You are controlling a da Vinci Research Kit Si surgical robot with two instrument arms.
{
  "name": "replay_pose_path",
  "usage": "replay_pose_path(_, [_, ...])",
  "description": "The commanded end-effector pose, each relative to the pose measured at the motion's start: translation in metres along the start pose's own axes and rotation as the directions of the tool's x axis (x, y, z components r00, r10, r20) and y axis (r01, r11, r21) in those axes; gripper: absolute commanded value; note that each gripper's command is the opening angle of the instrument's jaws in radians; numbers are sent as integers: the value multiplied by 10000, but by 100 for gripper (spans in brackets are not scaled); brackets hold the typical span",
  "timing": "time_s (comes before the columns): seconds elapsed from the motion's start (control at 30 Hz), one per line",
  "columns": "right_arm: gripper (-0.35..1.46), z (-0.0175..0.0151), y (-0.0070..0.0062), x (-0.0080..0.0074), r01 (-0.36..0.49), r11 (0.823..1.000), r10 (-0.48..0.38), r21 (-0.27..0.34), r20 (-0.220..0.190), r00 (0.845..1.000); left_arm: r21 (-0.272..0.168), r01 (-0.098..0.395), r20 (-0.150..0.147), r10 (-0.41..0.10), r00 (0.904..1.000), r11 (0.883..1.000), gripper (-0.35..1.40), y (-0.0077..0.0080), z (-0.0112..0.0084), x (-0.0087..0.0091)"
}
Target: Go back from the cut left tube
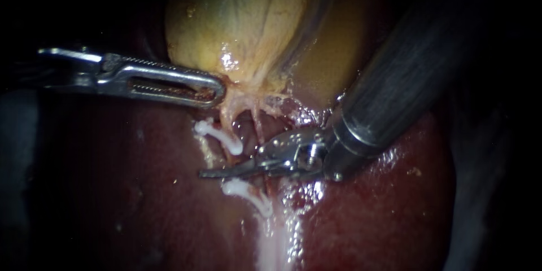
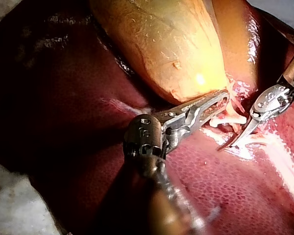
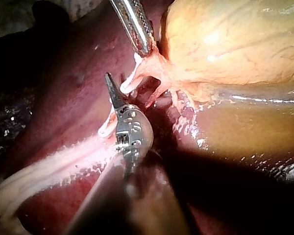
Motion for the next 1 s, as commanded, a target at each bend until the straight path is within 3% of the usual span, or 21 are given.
replay_pose_path(0.03, [-35,0,0,0,-13,10000,13,-14,-3,10000,5,-3,-3,3,10000,10000,-35,0,0,0])
replay_pose_path(0.4, [-35,0,-1,0,-72,10000,72,14,0,10000,5,-3,-4,3,10000,10000,-35,0,0,0])
replay_pose_path(0.5, [48,1,-1,1,-67,10000,66,-53,-164,9998,5,-4,-3,4,10000,10000,-35,0,0,0])
replay_pose_path(0.6, [98,3,0,2,-131,9996,125,-232,-265,9996,4,-4,-3,4,10000,10000,-35,0,0,0])
replay_pose_path(0.73, [117,3,0,2,-138,9994,129,-303,-279,9995,5,-4,-3,4,10000,10000,-35,0,0,0])
replay_pose_path(1.0, [122,1,-1,1,-137,9995,128,-299,-278,9995,3,-4,-2,4,10000,10000,-35,0,-1,0])
